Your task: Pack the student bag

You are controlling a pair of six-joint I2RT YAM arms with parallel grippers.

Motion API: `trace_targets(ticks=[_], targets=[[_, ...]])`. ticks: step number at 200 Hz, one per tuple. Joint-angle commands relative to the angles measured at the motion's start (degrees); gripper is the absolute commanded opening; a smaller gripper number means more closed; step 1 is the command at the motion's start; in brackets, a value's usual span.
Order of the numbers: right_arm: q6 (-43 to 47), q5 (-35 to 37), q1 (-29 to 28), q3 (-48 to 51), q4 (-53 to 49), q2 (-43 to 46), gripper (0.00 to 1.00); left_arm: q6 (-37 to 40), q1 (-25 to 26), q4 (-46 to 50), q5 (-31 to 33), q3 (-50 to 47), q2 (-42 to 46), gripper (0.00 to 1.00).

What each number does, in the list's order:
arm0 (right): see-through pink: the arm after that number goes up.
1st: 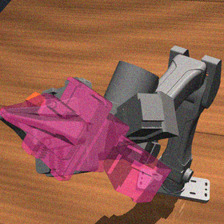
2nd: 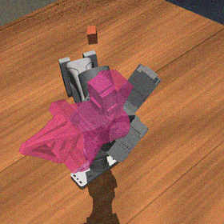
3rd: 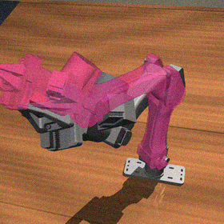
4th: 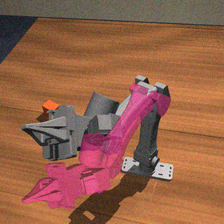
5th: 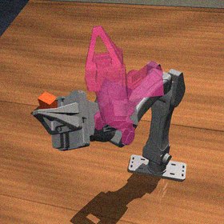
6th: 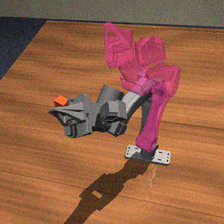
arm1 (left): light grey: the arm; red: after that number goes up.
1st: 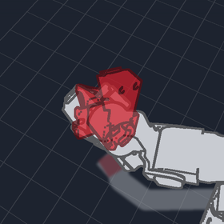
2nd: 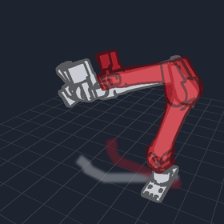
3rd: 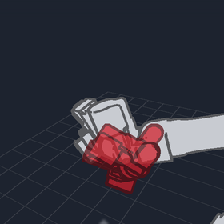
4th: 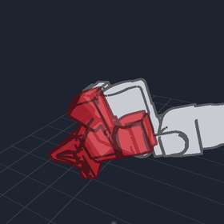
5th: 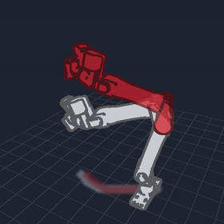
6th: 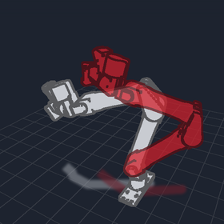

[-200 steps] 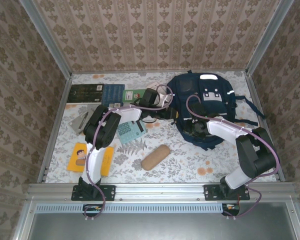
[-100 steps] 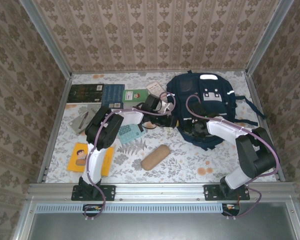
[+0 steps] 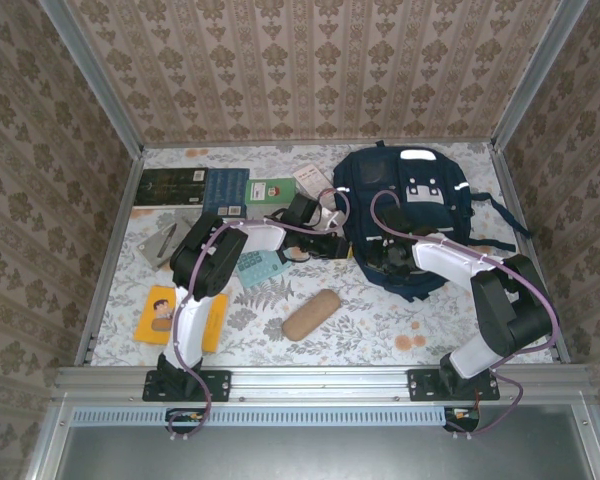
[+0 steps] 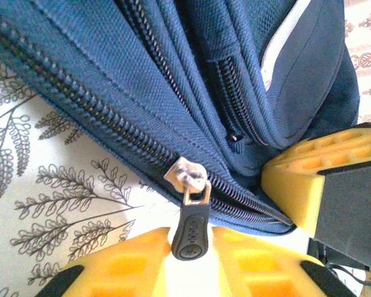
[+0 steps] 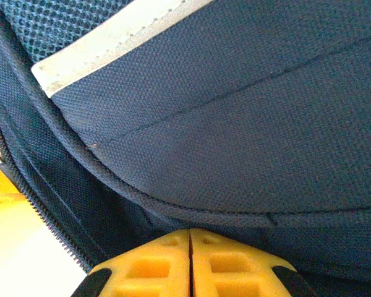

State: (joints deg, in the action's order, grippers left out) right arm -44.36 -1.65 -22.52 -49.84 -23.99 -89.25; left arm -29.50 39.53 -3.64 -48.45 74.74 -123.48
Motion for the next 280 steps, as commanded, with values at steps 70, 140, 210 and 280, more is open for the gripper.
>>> trace_targets(ticks=[70, 140, 210, 280], targets=[[-1.4, -0.1, -1.7, -0.4, -4.3, -1.3, 0.08, 1.3, -0.7, 0.3, -0.9, 0.4, 1.7, 0.06], [-1.4, 0.0, -1.8, -0.3, -4.6, -1.2, 0.09, 1.8, -3.0, 1.9, 1.1, 0.4, 2.4, 0.1], [-1.3, 0.2, -2.0, -0.3, -4.6, -1.3, 0.09, 0.6, -6.2, 2.1, 2.0, 4.9, -0.1, 0.03], [-1.7, 0.3, -2.1, 0.3, -4.0, -1.6, 0.09, 5.4, -4.4, 6.6, 3.2, 4.7, 1.0, 0.2]])
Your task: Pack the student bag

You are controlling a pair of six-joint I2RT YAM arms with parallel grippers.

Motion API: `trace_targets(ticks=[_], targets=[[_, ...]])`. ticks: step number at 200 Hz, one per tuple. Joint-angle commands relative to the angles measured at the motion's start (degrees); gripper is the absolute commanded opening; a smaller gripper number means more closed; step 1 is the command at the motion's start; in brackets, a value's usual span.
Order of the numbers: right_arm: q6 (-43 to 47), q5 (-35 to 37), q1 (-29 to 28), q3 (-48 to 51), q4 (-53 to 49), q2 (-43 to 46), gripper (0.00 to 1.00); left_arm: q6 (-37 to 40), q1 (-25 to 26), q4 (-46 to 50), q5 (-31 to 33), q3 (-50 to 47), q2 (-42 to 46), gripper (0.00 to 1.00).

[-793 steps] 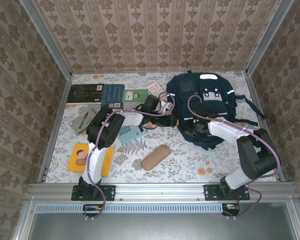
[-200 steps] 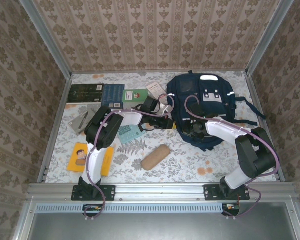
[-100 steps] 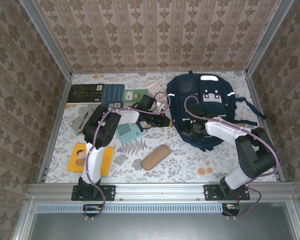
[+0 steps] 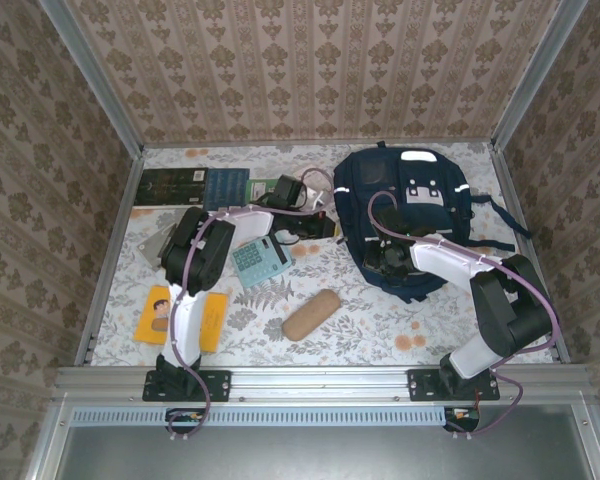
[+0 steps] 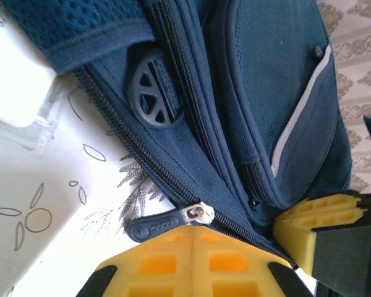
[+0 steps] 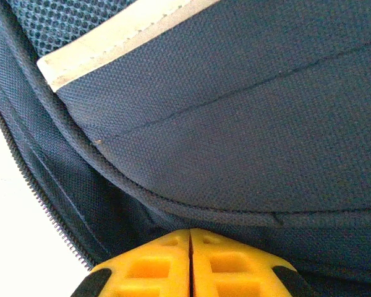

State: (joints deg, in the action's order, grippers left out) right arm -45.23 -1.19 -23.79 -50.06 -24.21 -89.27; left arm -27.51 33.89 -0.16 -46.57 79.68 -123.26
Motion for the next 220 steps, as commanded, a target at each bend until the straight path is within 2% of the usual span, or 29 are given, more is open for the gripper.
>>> trace_targets(ticks=[1, 10, 33, 60, 94, 180, 220], targets=[[-0.8, -0.2, -0.9, 0.5, -3.8, -1.6, 0.09, 3.6, 1.3, 3.2, 1.5, -0.3, 1.0, 0.2], [-0.9, -0.2, -0.8, 0.6, -3.7, -1.6, 0.09, 4.9, 1.8, 4.3, 3.3, -0.9, 1.9, 0.25], [-1.0, -0.2, -0.9, 0.7, -3.7, -1.4, 0.09, 8.6, 3.0, 5.4, 8.6, -3.0, 4.6, 0.29], [-1.0, 0.0, -1.0, 0.8, -3.8, -1.3, 0.09, 13.1, 5.1, 4.7, 18.9, -7.3, 8.8, 0.31], [-1.2, -0.2, -1.1, 0.8, -3.6, -1.7, 0.09, 18.8, 8.9, 4.3, 28.4, -9.1, 10.3, 0.33], [-0.5, 0.1, -1.3, 0.2, -5.8, -2.2, 0.09, 25.1, 13.7, -1.6, 40.5, -9.9, 6.9, 0.4], [-0.3, 0.1, -1.4, -0.5, -6.3, -2.4, 0.09, 26.6, 14.0, -3.8, 39.5, -8.8, 4.7, 0.44]])
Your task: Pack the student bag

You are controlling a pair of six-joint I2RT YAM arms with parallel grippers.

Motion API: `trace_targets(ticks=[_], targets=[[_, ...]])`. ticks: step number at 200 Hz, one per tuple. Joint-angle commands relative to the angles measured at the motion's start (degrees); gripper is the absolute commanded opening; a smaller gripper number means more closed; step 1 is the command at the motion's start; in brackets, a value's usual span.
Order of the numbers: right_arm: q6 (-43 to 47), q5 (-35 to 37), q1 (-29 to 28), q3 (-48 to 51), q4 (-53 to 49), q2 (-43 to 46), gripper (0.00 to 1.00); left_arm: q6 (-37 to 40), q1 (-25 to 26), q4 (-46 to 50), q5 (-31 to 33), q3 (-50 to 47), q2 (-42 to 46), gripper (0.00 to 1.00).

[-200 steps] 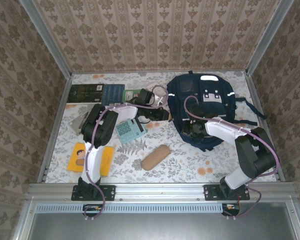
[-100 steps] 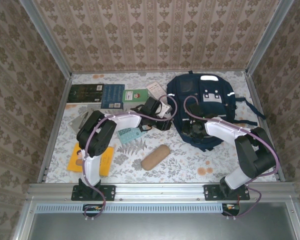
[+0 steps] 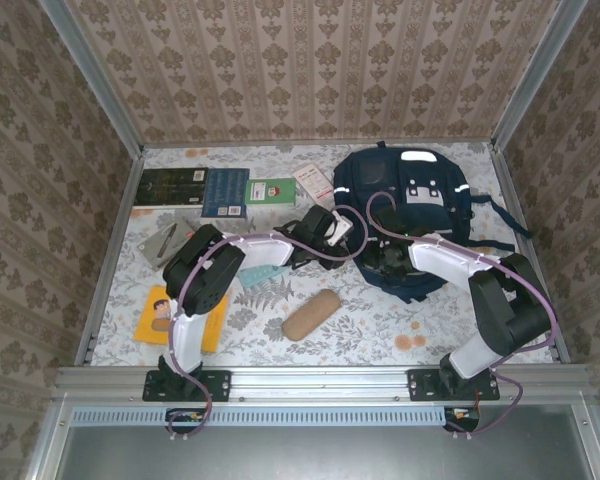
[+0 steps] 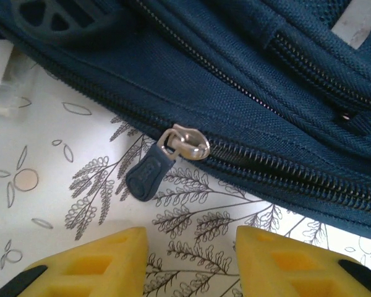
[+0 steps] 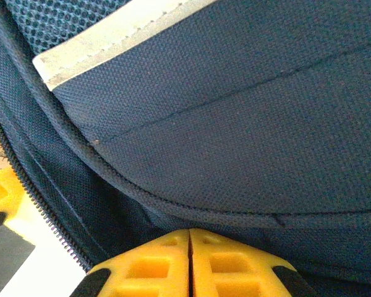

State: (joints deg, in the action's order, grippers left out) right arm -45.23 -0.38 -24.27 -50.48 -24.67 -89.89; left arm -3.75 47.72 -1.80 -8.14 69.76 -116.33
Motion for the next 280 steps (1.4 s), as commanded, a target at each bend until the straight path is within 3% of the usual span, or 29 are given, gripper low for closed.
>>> trace_targets(ticks=[1, 28, 49, 90, 177, 229, 248, 280], targets=[[-0.3, -0.7, -0.9, -0.2, -5.8, -1.8, 0.09, 2.9, 0.2, -2.2, 1.1, 1.2, -2.3, 0.44], [-0.1, -0.6, -0.9, -0.7, -7.7, -2.2, 0.09, 3.3, 0.3, -2.6, 1.6, 2.7, -3.9, 0.44], [0.0, -0.7, -0.9, -0.8, -7.6, -2.5, 0.09, 4.0, 0.3, -2.8, 2.3, 3.7, -4.6, 0.37], [0.0, -1.0, -1.0, -0.8, -7.1, -3.0, 0.09, 5.0, 0.1, -1.5, 3.7, 4.1, -3.6, 0.0], [-0.1, -0.9, -1.0, 1.3, -6.4, -2.9, 0.08, -0.1, -7.2, 1.9, 1.2, 8.6, -3.9, 0.0], [0.0, -0.3, -1.0, 1.4, -7.0, -0.8, 0.09, -2.0, -9.6, 3.7, -4.2, 11.4, -5.2, 0.0], [0.2, 0.6, -1.6, 2.0, -7.4, 2.9, 0.11, -2.7, -9.6, 4.1, -4.7, 10.3, -4.1, 0.15], [5.1, 3.0, -5.0, 1.3, -6.4, 7.7, 0.31, -5.1, -9.9, 4.8, -5.8, 8.4, -1.3, 0.3]])
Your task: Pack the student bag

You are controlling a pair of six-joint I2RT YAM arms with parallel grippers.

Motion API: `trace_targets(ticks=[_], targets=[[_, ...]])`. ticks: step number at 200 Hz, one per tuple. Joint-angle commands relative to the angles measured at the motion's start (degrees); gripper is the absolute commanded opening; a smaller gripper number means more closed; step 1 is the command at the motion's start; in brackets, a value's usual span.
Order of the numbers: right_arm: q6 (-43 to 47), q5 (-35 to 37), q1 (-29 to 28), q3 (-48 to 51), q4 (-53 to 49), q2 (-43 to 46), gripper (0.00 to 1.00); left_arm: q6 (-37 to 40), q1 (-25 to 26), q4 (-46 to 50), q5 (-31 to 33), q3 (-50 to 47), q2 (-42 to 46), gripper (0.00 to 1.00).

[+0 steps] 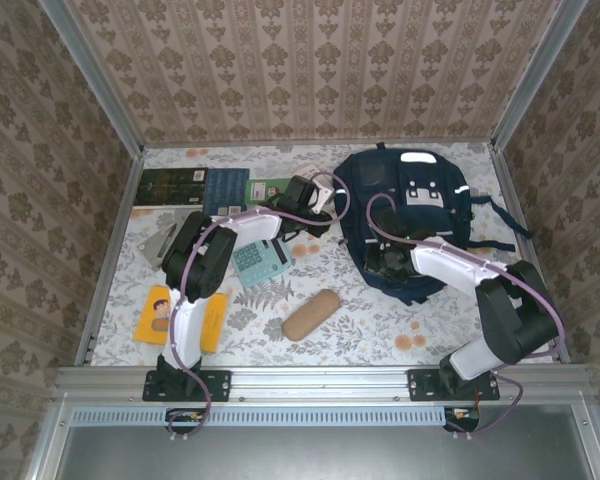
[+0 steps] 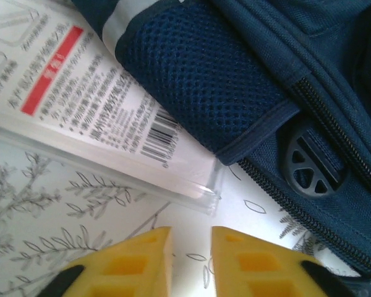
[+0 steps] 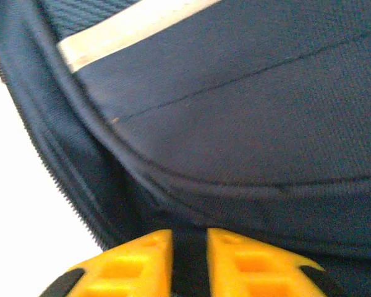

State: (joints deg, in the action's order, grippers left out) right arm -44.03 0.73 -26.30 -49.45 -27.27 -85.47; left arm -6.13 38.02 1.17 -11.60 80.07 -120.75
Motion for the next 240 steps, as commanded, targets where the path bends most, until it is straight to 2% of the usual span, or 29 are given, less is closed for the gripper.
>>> trace_targets(ticks=[1, 20, 51, 80, 131, 140, 149, 174, 191, 205, 240], targets=[[4.1, 2.0, -3.1, 0.1, -3.8, 3.3, 0.32, -2.8, -0.3, 1.8, -2.3, -2.0, 3.2, 0.3], [7.6, 4.3, -5.4, -3.5, -3.8, 1.3, 0.39, -5.3, -1.2, 1.7, -3.7, -3.3, 5.5, 0.36], [12.2, 6.5, -7.5, -10.7, -6.0, -6.1, 0.42, -9.0, -2.7, 1.1, -5.3, -5.9, 9.1, 0.42], [15.5, 11.9, -8.7, -15.9, -8.9, -12.3, 0.43, -10.7, -4.1, 0.1, -6.7, -8.8, 12.0, 0.43], [20.8, 19.1, -8.9, -14.5, -8.3, -16.4, 0.46, -11.0, -4.9, -0.2, -7.4, -11.9, 15.0, 0.44], [21.9, 19.4, -8.9, -14.1, -7.8, -16.8, 0.41, -11.0, -4.9, -0.3, -7.6, -11.9, 15.1, 0.44], [23.5, 19.7, -9.0, -13.6, -7.1, -16.7, 0.25, -11.1, -4.9, -0.3, -8.1, -12.0, 15.1, 0.44], [28.5, 18.8, -9.3, -8.5, 1.1, -9.7, 0.0, -11.8, -4.9, -1.1, -11.3, -11.9, 14.9, 0.43], [31.8, 19.0, -9.2, -5.8, 4.2, -3.5, 0.0, -12.4, -4.7, -1.9, -12.7, -12.3, 15.0, 0.44], [33.5, 18.1, -8.6, -6.7, 2.1, -0.9, 0.0, -12.2, -3.9, -3.2, -13.6, -12.9, 15.4, 0.44], [34.7, 9.4, -6.2, -10.2, -3.2, 1.3, 0.0, -10.6, -0.9, -4.5, -12.2, -13.8, 16.4, 0.44]])
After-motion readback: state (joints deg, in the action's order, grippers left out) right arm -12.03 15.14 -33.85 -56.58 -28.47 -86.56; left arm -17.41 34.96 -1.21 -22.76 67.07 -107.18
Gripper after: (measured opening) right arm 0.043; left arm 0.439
